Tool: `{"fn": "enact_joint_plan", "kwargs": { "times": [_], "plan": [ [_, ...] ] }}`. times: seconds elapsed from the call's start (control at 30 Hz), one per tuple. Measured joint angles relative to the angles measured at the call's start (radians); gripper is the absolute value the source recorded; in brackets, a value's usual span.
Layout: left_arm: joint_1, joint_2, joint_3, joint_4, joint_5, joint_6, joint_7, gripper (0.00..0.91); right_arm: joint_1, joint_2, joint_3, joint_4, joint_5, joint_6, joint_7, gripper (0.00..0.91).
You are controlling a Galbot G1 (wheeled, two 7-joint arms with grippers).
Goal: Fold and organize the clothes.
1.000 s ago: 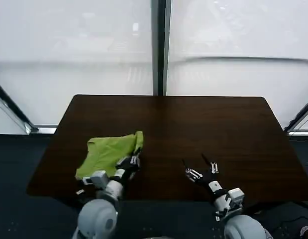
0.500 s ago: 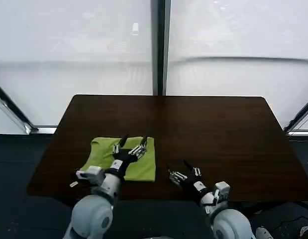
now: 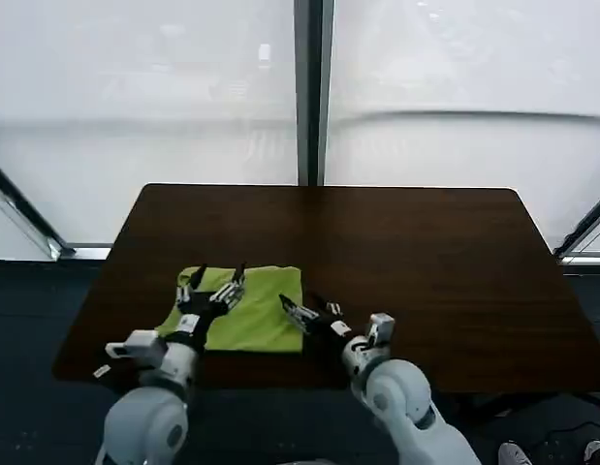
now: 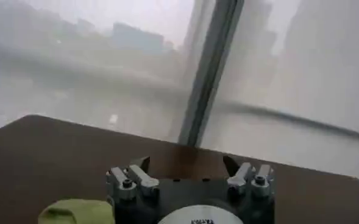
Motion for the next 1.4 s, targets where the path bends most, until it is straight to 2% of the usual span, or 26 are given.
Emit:
{"fn": "enact_joint_plan", "kwargs": {
  "times": [0.07, 0.13, 0.4, 0.67, 0.93, 0.97, 1.0, 1.03, 1.13, 1.23, 1.33, 1.4],
  "plan": [
    [0.010, -0.004, -0.017, 0.000, 0.000, -0.002, 0.000, 0.878, 0.016, 0.008, -0.001, -0.026, 0.002, 0.002, -0.003, 0.029],
    [0.018, -0.007, -0.031, 0.000, 0.000, -0.002, 0.000, 0.878, 0.027, 0.013, -0.001, -0.045, 0.006, 0.005, -0.004, 0.000],
    [0.049, -0.021, -0.073, 0.000, 0.000, -0.007, 0.000, 0.878, 0.035, 0.017, 0.023, -0.078, 0.016, 0.003, 0.009, 0.000],
    [0.055, -0.033, -0.076, 0.009, 0.002, -0.006, 0.001, 0.878, 0.024, -0.026, 0.089, -0.033, 0.016, -0.056, 0.041, 0.000],
    [0.058, -0.042, -0.071, 0.013, 0.008, -0.004, 0.001, 0.878, 0.059, -0.116, 0.145, -0.044, -0.064, -0.061, 0.016, 0.000],
    [0.059, -0.043, -0.071, 0.013, 0.009, -0.004, 0.001, 0.878, 0.064, -0.130, 0.147, -0.046, -0.073, -0.062, 0.016, 0.010],
    [0.061, -0.044, -0.071, 0.013, 0.010, -0.004, 0.001, 0.878, 0.067, -0.143, 0.151, -0.046, -0.081, -0.064, 0.015, 0.371],
    [0.061, -0.045, -0.071, 0.013, 0.011, -0.004, 0.001, 0.878, 0.068, -0.156, 0.155, -0.045, -0.089, -0.064, 0.012, 0.878],
    [0.060, -0.046, -0.071, 0.014, 0.012, -0.006, 0.001, 0.878, 0.062, -0.186, 0.167, -0.038, -0.131, -0.046, -0.014, 0.878],
    [0.056, -0.046, -0.070, 0.018, 0.012, -0.009, 0.001, 0.878, 0.045, -0.213, 0.182, -0.021, -0.193, 0.010, -0.064, 0.878],
    [0.055, -0.042, -0.067, 0.023, 0.012, -0.018, 0.005, 0.878, 0.014, -0.240, 0.204, 0.005, -0.286, 0.100, -0.102, 0.878],
    [0.058, -0.033, -0.067, 0.024, 0.013, -0.021, 0.010, 0.878, -0.019, -0.261, 0.225, 0.028, -0.360, 0.181, -0.106, 0.878]
  ]
}}
